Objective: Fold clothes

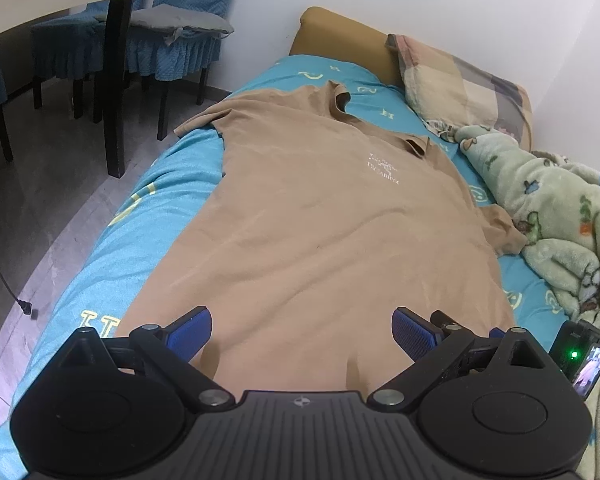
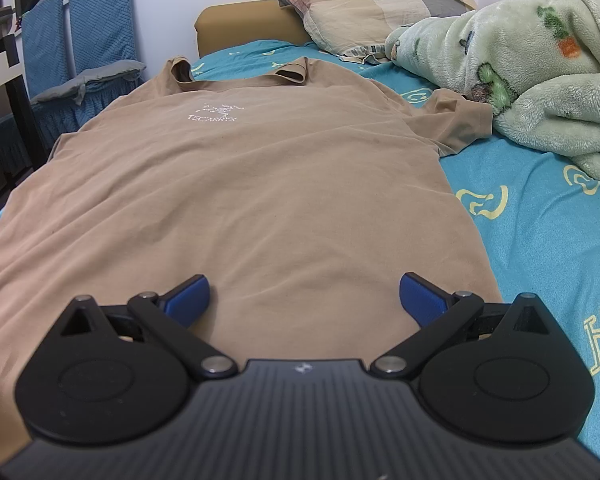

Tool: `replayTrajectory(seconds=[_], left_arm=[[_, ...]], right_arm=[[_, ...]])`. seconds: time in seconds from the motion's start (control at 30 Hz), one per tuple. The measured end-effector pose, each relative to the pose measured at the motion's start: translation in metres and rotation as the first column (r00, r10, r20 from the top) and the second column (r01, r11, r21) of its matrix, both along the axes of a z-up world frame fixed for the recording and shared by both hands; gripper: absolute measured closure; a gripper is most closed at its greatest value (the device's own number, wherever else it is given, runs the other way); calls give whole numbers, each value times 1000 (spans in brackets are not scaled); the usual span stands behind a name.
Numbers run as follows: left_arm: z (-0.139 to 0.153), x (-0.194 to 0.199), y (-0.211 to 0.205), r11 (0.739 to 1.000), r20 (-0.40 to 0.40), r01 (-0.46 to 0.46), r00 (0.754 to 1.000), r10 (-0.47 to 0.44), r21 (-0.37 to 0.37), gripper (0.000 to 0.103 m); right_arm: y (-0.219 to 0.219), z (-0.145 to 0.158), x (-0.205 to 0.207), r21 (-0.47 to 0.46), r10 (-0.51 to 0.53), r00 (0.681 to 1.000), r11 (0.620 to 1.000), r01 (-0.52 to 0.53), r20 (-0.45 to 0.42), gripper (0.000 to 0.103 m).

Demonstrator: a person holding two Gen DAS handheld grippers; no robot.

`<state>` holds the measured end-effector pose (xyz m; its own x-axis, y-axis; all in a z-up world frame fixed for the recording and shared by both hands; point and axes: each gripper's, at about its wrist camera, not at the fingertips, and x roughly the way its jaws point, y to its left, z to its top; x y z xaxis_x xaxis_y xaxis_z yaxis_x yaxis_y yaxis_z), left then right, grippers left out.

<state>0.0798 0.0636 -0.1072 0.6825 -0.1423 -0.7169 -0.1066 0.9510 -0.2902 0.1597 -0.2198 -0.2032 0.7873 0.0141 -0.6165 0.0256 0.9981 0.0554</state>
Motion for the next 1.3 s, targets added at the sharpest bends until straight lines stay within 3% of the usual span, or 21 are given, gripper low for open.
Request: replayTrajectory(seconds=[0.53,1.13,1.3], left_arm=[[7,-4,-2,1000,35,-2,999,3,-6,5],[14,-16,-11,985,114,-1,993,-19,170,5],[16,-17,-9,987,136,16,990,-38,158,5]], right_arm=[[0,0,0,0,1,1000,1000,-1,0,0],[0,0,0,0,1,1000,1000,-1,0,0],[0,0,0,1,1,1000,1000,-1,0,0]])
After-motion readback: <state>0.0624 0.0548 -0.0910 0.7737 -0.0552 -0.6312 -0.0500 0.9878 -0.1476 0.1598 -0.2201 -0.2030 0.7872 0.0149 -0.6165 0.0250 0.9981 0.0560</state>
